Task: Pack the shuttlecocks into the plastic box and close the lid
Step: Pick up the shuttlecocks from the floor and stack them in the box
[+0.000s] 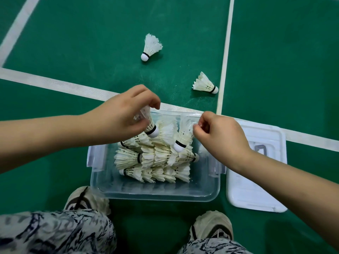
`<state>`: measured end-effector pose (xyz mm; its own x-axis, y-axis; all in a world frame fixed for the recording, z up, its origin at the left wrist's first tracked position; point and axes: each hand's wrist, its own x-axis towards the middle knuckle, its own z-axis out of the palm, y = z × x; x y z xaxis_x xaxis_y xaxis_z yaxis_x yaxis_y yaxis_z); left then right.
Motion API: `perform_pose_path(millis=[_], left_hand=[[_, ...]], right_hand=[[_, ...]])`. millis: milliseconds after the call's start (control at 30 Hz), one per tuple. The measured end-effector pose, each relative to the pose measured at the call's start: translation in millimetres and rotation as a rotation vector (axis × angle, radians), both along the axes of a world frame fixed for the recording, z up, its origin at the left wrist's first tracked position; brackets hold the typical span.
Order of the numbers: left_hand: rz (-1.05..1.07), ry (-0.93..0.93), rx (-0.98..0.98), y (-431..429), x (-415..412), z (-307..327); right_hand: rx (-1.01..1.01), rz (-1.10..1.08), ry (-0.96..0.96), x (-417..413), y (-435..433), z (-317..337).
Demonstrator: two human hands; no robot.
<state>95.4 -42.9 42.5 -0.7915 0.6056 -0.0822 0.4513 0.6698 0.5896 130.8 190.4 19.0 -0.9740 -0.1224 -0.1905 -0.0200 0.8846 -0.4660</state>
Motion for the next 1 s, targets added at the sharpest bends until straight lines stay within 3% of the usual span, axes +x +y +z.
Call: perform_pose_path(millis=[167, 233, 400, 633, 1000], left_hand=[[-0.005, -0.055, -0.029, 2, 3, 2], [0.008, -0.078, -0.023, 2, 3, 3], [0.005, -0.129, -0.018, -1, 6, 5], [-0.038, -0.09, 0.014, -3, 8, 5], [-0.111, -0.103, 0.037, -6, 11, -4]], right_hand=[[0.17, 0.102, 0.121, 1, -4, 3], [0.209, 0.18, 0.281, 5, -2, -3], [0.123, 0.203, 0.463, 6, 7, -9], [0.005, 0.127, 0.094, 19, 2, -21], [-0.602, -0.534, -0.217, 16, -14, -24]])
